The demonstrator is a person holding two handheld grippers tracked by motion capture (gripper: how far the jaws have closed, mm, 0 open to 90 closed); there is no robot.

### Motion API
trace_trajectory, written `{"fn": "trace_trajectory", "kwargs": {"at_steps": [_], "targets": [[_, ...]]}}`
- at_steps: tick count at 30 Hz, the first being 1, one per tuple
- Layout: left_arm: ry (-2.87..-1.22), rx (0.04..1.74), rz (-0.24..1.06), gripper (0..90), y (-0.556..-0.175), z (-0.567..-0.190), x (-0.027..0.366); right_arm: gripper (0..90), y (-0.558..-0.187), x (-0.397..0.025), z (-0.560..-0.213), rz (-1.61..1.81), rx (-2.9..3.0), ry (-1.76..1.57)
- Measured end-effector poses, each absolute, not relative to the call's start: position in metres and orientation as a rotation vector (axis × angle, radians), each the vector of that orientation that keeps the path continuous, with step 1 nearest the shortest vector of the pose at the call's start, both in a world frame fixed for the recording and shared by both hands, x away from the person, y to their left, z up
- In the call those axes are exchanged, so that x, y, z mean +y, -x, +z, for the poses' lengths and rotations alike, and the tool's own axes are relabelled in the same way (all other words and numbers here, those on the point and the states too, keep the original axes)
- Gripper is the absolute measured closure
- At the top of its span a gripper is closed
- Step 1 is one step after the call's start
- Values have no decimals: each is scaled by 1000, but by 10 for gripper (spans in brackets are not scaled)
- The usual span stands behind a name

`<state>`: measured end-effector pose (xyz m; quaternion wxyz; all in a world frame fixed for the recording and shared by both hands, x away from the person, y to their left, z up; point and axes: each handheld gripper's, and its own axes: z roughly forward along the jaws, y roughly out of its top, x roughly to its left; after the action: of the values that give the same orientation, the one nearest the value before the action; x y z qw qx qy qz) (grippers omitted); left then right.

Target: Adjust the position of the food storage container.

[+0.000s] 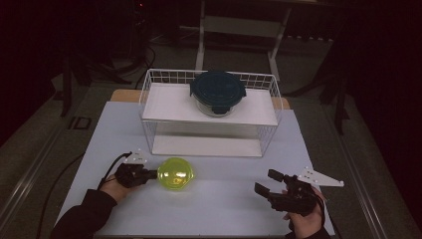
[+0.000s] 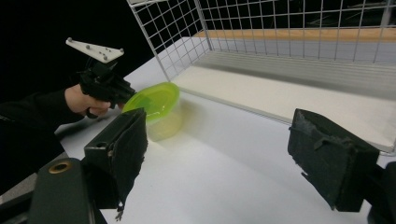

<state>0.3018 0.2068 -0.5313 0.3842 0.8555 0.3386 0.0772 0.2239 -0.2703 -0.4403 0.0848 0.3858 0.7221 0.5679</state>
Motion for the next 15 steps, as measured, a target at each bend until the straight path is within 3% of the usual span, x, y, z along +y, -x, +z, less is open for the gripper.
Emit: {"fn": "trace_trajectory", "kwargs": {"at_steps": [15], "targets": [[-2211, 762, 139, 886, -290, -525, 178, 193, -224, -270, -441, 1692, 2156, -1150]]}}
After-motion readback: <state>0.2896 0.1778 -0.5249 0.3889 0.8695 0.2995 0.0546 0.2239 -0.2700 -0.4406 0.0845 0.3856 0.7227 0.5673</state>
